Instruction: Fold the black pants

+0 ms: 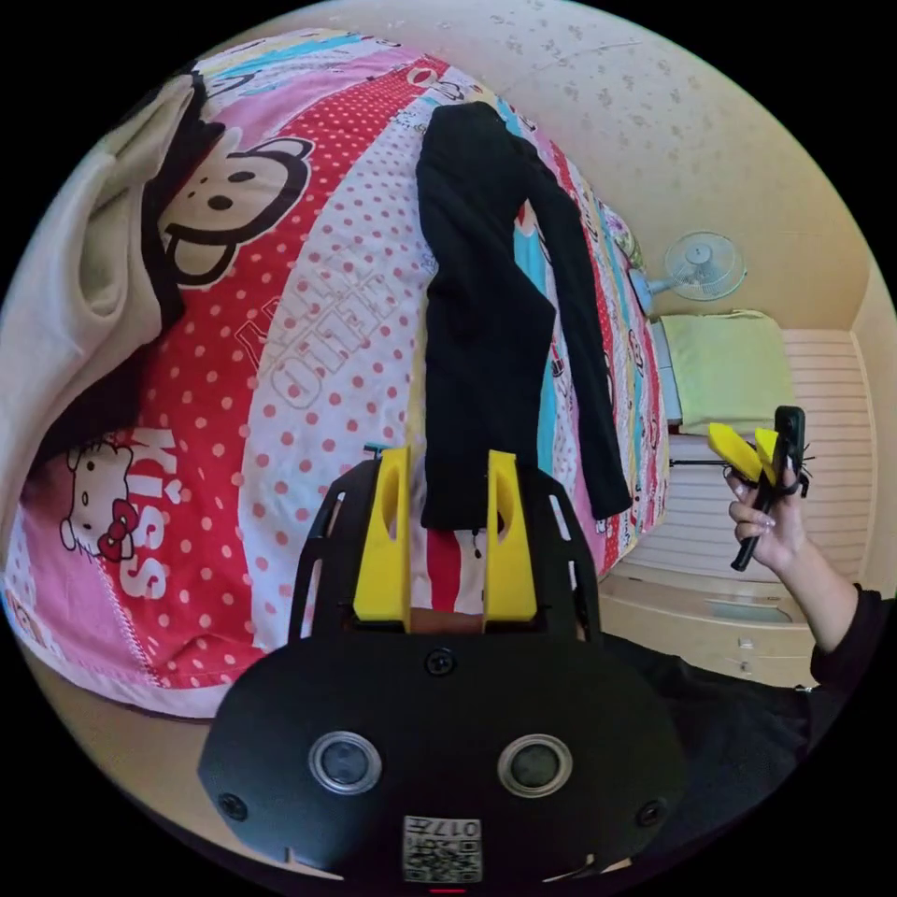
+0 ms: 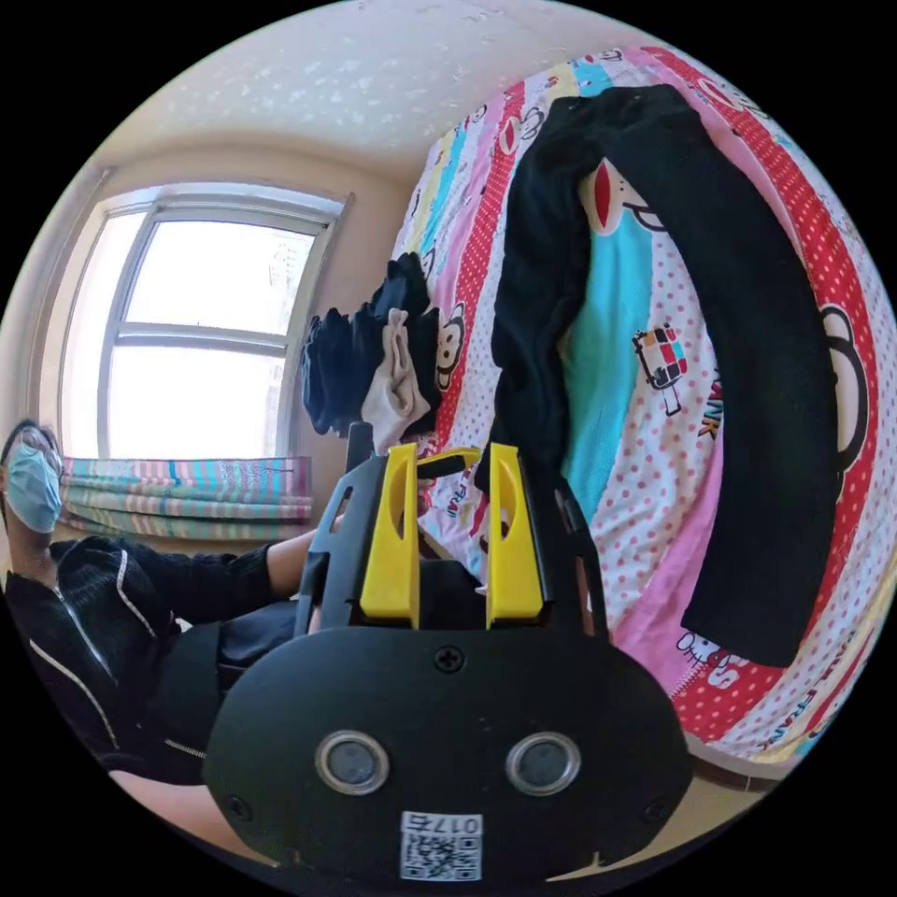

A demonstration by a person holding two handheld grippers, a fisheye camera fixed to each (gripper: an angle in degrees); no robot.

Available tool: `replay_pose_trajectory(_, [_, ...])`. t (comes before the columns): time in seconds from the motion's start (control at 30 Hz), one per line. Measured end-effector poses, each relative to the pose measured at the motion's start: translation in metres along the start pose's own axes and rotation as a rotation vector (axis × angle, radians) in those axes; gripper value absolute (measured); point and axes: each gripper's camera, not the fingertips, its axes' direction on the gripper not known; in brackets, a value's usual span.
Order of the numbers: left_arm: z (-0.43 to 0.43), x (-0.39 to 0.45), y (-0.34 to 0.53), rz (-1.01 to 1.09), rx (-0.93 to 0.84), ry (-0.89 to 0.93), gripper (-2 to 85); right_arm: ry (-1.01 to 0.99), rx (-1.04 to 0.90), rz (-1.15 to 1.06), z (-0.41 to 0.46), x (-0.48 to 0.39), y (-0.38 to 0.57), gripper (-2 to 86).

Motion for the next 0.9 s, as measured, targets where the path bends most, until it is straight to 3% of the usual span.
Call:
replay_pose_trajectory(0.1, [0.031,0.008,-0.004,0.002,-0.073,0.019,11.6,-0.011,-0.017,0.132,0.021,0.033,-0.027,12.3])
replay_pose_trajectory(0.3, [0.038,0.025,0.009,0.012,0.041,-0.029,10.2,0.036,-0.056,0.289,0.078,0.08,-0.059,11.2])
replay_pose_trajectory(0.37, [0.038,0.025,0.02,0.0,0.111,-0.009,9.3,0.073,-0.081,0.294,0.095,0.081,-0.065,8.7])
replay_pose_trajectory(0.5, [0.041,0.011,0.046,-0.11,0.208,0.149,5.8,0.081,0.055,0.416,0.091,0.075,-0.065,4.8])
replay_pose_trajectory(0.6, [0.04,0.013,0.045,-0.13,0.147,0.213,5.2,0.002,0.137,0.517,0.075,0.073,-0.057,3.4])
replay_pose_trajectory(0.67, [0.034,0.03,0.039,-0.036,0.055,0.186,5.1,0.041,0.128,0.545,0.066,0.063,-0.06,3.1])
replay_pose_trajectory(0.73, [0.006,0.059,0.032,0.139,-0.007,0.1,5.0,0.067,0.073,0.507,0.062,0.046,-0.069,2.9])
replay_pose_trajectory(0.9, [-0.054,0.078,0.046,0.193,-0.023,-0.041,5.1,0.023,-0.08,0.238,0.069,-0.002,-0.075,3.4])
